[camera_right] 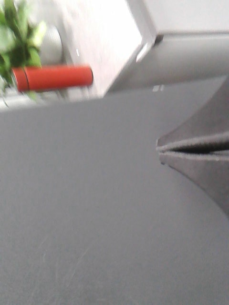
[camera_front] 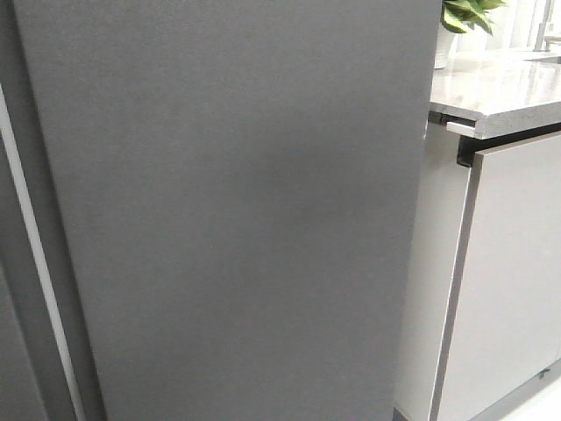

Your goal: Close fridge door

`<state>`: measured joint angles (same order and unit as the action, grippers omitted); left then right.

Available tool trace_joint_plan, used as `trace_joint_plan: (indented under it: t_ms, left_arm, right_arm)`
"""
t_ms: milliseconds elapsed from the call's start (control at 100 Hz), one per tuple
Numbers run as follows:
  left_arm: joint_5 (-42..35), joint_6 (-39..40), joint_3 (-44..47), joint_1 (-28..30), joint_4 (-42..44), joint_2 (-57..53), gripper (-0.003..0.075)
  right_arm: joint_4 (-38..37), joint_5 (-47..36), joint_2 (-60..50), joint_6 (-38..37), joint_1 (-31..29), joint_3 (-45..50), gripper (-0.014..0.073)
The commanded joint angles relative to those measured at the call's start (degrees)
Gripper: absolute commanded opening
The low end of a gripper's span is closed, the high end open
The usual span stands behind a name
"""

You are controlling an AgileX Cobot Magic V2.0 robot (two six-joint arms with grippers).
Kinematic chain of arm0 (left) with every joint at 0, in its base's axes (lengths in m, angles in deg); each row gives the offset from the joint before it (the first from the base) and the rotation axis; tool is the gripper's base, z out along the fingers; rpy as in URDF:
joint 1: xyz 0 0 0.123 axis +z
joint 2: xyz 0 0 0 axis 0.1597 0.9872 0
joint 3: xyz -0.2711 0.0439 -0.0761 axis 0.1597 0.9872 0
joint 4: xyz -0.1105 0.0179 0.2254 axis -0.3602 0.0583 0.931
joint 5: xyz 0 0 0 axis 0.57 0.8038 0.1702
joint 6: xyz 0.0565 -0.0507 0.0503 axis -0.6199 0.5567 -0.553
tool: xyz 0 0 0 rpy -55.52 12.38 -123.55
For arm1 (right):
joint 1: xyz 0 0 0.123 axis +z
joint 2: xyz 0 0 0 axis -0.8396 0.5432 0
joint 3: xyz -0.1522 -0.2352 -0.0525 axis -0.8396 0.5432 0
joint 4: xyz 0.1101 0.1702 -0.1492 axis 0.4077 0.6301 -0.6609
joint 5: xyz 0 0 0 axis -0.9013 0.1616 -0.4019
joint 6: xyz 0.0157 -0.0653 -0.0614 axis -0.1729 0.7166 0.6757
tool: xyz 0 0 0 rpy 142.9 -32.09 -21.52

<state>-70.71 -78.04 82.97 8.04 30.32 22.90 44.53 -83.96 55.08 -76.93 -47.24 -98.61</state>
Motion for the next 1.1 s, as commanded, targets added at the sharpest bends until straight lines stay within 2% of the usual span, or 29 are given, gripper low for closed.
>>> trace_joint_plan:
  t_ms: [0, 110, 200, 300, 500, 720, 770, 1090]
  left_arm:
    - [-4.8, 0.1, 2.3, -0.1, -0.4, -1.3, -0.002]
    - [-4.8, 0.1, 2.3, -0.1, -0.4, -1.3, -0.002]
    - [-4.8, 0.1, 2.3, -0.1, -0.4, -1.3, -0.002]
    - [-4.8, 0.1, 2.3, -0.1, -0.4, -1.3, -0.002]
    - [-4.8, 0.1, 2.3, -0.1, -0.4, -1.3, -0.002]
    - [-4.8, 0.1, 2.3, -0.1, -0.4, -1.3, -0.002]
    - [-4.8, 0.1, 2.3, -0.1, -0.4, -1.3, -0.002]
    - [-4.8, 0.1, 2.3, -0.1, -0.4, -1.3, -0.002]
  right_arm:
    - [-1.0, -4.1, -9.2, 0.3, -2.5, 4.2, -0.0071]
    - [-1.2, -4.1, -19.1, 0.3, -5.6, 11.6, -0.0071]
    - [-4.2, -4.1, -24.6, 0.3, -7.1, 16.8, -0.0071]
    - [-8.2, -4.1, -29.4, 0.3, -7.3, 21.7, -0.0071]
    - [-8.8, -4.1, -36.3, 0.3, -7.3, 29.3, -0.0071]
    - [-9.0, -6.2, -38.4, 0.0, -7.3, 36.0, -0.0071]
    - [-9.0, -4.1, -38.4, 0.0, -7.3, 35.9, -0.0071]
    - [-9.0, -4.4, -38.4, -1.3, -7.3, 35.9, -0.0071]
